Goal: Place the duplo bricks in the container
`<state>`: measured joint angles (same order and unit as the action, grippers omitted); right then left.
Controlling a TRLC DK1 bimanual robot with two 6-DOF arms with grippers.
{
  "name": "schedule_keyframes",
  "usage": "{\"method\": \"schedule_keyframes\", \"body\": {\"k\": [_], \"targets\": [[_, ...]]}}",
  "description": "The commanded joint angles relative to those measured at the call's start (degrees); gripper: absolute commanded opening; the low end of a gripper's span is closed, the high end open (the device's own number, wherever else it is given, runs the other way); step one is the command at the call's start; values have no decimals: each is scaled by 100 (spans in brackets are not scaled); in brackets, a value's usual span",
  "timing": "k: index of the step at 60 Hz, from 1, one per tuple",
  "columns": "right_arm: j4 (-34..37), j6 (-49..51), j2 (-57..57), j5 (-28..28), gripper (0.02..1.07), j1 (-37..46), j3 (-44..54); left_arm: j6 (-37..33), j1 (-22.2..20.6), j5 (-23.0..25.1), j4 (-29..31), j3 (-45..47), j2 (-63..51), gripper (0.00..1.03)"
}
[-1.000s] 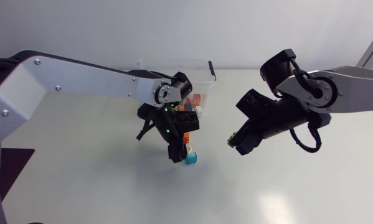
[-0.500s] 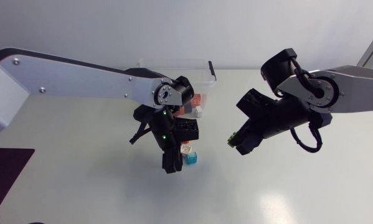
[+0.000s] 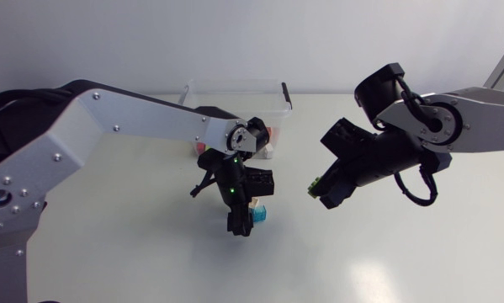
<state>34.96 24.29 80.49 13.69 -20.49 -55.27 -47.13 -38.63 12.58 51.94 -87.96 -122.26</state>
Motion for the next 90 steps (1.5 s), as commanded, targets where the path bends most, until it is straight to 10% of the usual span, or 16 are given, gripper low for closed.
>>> {"method": "schedule_keyframes", "body": {"k": [1, 53, 66, 90], "targets": [[64, 67, -95, 28, 27, 10, 165, -68, 58, -19, 18, -204, -202, 73], [46, 40, -279, 37, 27, 1, 165, 301, -250, -309, -826, 139, 35, 87], [-51, -109, -385, 134, 27, 142, -37, 460, -250, -423, -967, 227, -9, 30], [-253, -346, -174, 195, 27, 247, -494, 407, -197, -423, -932, 772, 844, 27]]}}
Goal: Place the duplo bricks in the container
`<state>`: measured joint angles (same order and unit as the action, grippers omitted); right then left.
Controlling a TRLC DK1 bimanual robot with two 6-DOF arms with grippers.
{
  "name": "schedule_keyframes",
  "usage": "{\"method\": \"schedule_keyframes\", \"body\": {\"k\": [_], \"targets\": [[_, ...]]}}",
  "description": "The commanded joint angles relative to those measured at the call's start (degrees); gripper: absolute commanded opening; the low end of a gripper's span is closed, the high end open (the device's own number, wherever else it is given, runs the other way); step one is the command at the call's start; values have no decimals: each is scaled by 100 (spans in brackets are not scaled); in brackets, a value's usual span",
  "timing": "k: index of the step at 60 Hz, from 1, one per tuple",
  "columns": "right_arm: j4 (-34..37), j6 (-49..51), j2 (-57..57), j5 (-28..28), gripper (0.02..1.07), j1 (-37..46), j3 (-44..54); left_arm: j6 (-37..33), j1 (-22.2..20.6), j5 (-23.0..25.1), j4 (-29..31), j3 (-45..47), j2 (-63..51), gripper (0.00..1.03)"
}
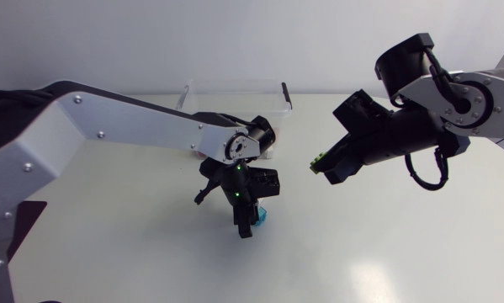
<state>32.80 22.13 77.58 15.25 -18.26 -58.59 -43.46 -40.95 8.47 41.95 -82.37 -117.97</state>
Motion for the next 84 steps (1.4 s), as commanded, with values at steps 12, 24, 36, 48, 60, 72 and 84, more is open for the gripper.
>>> {"method": "schedule_keyframes", "body": {"k": [12, 24, 36, 48, 60, 72, 84], "targets": [[-45, -156, 170, 40, 27, 16, -171, 92, 149, 6, 120, 239, 591, 28], [-45, -156, 108, 40, 27, 33, -83, 233, 87, 14, 375, -34, 266, 75], [-45, -156, 47, 40, 27, 68, -12, 954, 26, 14, 1113, -702, -103, 79], [-45, -192, 3, 40, 27, 68, 5, 2044, -150, -197, 1386, -1168, -376, 82], [-45, -200, -41, 40, 27, 95, 49, 2922, -344, -328, 1368, -1273, -490, 82], [-36, -218, -112, 40, 27, 103, 84, 3371, -379, -408, 1192, -1334, -771, 81], [-10, -209, -208, 84, 27, 200, 119, 3713, -388, -601, 946, -1334, -991, 73]]}}
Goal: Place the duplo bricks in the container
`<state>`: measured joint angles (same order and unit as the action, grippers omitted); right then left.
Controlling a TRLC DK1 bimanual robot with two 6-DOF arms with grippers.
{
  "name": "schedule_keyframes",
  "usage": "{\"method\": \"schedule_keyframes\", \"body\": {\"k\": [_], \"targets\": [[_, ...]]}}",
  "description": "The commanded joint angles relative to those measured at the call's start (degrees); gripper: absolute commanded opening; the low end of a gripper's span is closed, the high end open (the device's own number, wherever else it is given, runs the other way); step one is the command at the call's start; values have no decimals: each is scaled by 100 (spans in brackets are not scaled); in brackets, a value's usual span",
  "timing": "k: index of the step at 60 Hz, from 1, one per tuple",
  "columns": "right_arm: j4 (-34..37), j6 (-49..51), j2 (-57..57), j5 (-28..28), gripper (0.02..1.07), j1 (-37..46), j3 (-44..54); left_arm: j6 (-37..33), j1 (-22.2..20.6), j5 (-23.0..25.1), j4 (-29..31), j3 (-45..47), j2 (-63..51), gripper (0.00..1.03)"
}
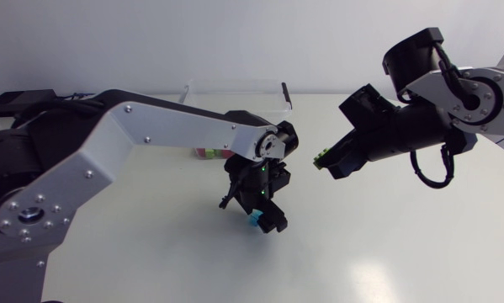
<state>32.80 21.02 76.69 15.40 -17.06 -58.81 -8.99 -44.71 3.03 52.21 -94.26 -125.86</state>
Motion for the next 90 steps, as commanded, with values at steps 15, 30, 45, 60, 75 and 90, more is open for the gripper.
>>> {"method": "schedule_keyframes", "body": {"k": [15, 30, 45, 60, 75, 90], "targets": [[-28, -98, -145, 77, 27, 80, 203, 469, 6, -127, -237, -137, -272, 35], [-28, -98, -171, 77, 27, 80, 203, 434, 41, -276, -149, 22, -52, 22], [-45, -124, -163, 77, 27, 62, 168, 319, 120, -285, -70, 197, 572, 20], [-63, -256, -66, 77, 27, -34, -43, 117, 489, -338, 114, 162, 1363, 20], [-247, -528, 409, 51, 27, -333, -500, -340, 1008, -338, 273, -479, 1820, 21], [-555, -836, 1068, 16, 27, -456, -1203, -718, 1693, -188, -334, -989, 1732, 22]]}}
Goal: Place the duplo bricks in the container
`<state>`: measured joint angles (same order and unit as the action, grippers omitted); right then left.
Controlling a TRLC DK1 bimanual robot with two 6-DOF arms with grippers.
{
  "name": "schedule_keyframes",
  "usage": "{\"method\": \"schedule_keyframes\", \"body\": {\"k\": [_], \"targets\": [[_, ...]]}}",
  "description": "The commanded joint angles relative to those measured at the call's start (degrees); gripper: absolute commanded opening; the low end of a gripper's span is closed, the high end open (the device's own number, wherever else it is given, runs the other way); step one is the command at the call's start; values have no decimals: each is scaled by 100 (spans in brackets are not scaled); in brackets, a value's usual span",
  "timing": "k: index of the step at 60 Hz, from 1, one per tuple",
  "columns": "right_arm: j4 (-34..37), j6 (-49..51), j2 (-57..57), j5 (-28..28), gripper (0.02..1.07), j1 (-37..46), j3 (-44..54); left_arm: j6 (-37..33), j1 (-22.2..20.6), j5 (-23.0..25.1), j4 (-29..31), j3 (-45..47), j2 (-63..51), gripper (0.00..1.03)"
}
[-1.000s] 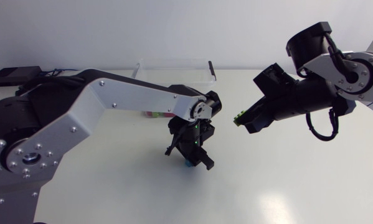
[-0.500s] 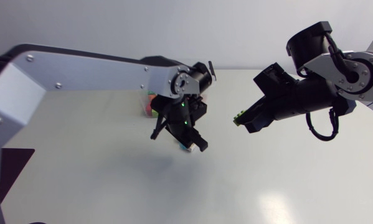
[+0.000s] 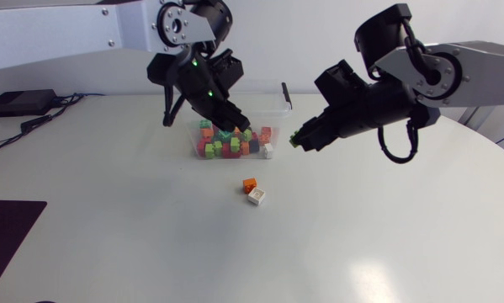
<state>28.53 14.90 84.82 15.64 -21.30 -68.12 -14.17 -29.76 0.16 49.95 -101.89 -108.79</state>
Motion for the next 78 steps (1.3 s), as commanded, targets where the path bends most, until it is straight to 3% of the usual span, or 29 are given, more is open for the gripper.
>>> {"method": "schedule_keyframes", "body": {"k": [1, 33, 56, 60, 62, 64, 67, 69, 78], "targets": [[-155, -242, 299, -8, 27, -32, -316, -217, 225, 151, -170, -226, 16, 22], [-1025, -505, 1512, 1, 27, 12, -1432, -217, 1218, 1170, -2376, -156, -213, 25], [-1271, -646, 2426, 1, 27, 29, -2470, -191, 1464, 1363, -3053, -692, -1083, 30], [-1271, -663, 2575, -8, 27, 29, -2645, -200, 1517, 1363, -3115, -807, -1206, 40], [-1271, -663, 2645, -8, 27, 29, -2716, -200, 1534, 1363, -3123, -833, -1232, 54], [-1271, -663, 2724, -8, 27, 29, -2812, -209, 1561, 1363, -3123, -859, -1250, 76], [-1271, -672, 2804, -43, 27, 29, -2909, -217, 1570, 1363, -3123, -859, -1232, 93], [-1280, -663, 2874, -79, 27, 21, -2997, -226, 1587, 1363, -3123, -824, -1188, 98], [-1280, -655, 3129, -175, 27, 12, -3313, -384, 1614, 1539, -3123, -420, -722, 98]]}}
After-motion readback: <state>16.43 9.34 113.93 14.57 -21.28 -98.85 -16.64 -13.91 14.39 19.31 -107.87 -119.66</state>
